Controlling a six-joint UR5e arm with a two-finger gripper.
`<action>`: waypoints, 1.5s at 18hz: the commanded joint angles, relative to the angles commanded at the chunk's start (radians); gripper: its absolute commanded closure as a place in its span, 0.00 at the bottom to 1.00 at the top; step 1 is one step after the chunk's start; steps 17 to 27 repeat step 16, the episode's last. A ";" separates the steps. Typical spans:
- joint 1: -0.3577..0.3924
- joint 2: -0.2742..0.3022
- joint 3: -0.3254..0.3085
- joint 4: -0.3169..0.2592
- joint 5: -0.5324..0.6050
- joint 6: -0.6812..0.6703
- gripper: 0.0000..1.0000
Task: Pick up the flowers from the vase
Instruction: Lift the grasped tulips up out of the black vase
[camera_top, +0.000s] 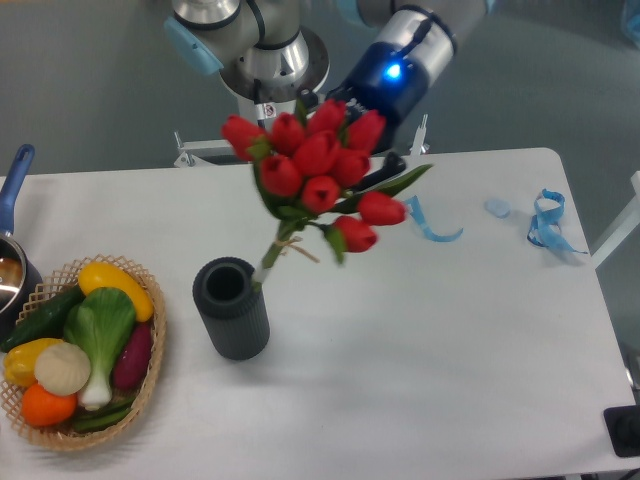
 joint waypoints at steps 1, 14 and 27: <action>0.002 -0.023 0.003 0.000 0.005 0.047 0.64; 0.054 -0.201 0.103 0.006 0.160 0.281 0.64; 0.055 -0.201 0.106 0.005 0.160 0.287 0.64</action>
